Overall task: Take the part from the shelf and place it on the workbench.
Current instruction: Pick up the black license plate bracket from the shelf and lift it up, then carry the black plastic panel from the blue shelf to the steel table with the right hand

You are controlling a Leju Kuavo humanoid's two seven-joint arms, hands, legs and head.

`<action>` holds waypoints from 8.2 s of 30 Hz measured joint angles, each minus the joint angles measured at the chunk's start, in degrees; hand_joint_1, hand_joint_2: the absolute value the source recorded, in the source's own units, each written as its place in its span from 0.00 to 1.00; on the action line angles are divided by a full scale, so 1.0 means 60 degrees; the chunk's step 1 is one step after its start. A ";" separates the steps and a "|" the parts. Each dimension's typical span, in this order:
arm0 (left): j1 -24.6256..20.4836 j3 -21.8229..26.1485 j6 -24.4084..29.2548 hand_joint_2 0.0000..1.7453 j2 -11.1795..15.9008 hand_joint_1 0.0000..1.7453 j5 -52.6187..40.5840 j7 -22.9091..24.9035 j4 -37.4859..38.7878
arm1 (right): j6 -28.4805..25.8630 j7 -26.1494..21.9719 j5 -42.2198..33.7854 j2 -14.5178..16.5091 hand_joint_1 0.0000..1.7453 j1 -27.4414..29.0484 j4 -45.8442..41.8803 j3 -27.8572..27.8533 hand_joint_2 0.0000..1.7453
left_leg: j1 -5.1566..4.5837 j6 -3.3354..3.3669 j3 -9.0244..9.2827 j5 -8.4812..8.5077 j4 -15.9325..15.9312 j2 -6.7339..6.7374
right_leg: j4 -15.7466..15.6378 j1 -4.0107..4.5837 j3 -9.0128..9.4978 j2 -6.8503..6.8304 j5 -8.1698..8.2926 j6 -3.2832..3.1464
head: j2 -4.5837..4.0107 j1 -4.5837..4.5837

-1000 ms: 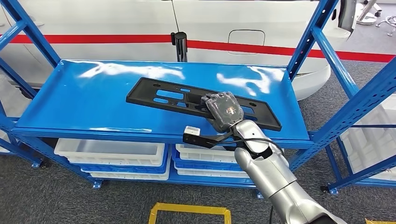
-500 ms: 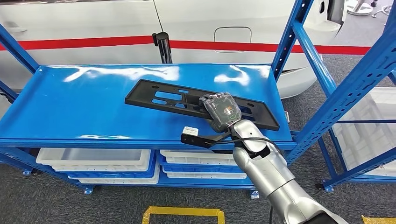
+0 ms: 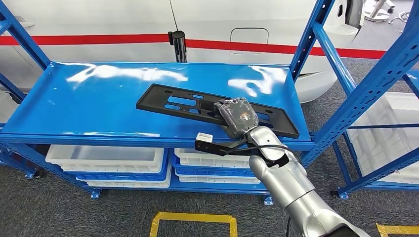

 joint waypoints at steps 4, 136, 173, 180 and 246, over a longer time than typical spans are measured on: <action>-0.0012 -0.0040 0.0052 1.00 -0.0001 0.00 -0.0050 -0.0006 -0.0001 | 0.0001 0.0006 0.0047 0.0006 1.00 -0.0034 -0.0002 -0.0002 1.00 | 0.0006 -0.0248 -0.0220 0.0139 0.0148 -0.0035 | -0.1329 0.0057 0.0806 0.0060 0.0324 -0.0053 | 0.0000 -0.0013; -0.0178 0.0238 -0.0031 1.00 -0.0065 0.00 -0.0542 -0.0363 -0.0033 | 0.0361 0.0393 0.0475 0.0554 1.00 0.0339 -0.0353 -0.0381 1.00 | 0.0193 -0.0789 -0.1481 -0.0849 0.3199 -0.0099 | -0.1552 0.0147 0.0322 -0.0107 0.0906 -0.0862 | 0.0000 -0.0150; -0.0159 0.0397 -0.0015 1.00 -0.0135 0.00 -0.0909 -0.0480 -0.0044 | 0.0220 0.0341 0.0890 0.0607 1.00 0.0673 -0.0839 -0.0729 1.00 | 0.0150 -0.0646 0.0088 -0.0443 0.0439 0.0487 | -0.1350 0.0222 0.0685 -0.0820 0.0350 -0.0736 | 0.0000 -0.0080; -0.0161 0.0397 -0.0085 1.00 -0.0123 0.00 -0.1010 -0.0480 -0.0047 | 0.0310 0.0371 0.0948 0.0581 1.00 0.0642 -0.0865 -0.0699 1.00 | 0.0183 -0.0165 -0.0163 -0.0169 0.0276 -0.0094 | 0.0882 0.0184 -0.0399 -0.0127 -0.0697 -0.0609 | 0.0000 -0.0034; 0.0159 0.0511 -0.0272 1.00 -0.0018 0.00 -0.2691 0.0148 -0.0043 | 0.0490 0.1184 0.2276 -0.0168 1.00 0.1955 -0.2069 -0.1038 1.00 | 0.0036 -0.0148 -0.0354 0.0081 0.0281 -0.1007 | 0.0037 0.0286 -0.0008 0.0266 -0.0220 -0.0503 | 0.0000 -0.0005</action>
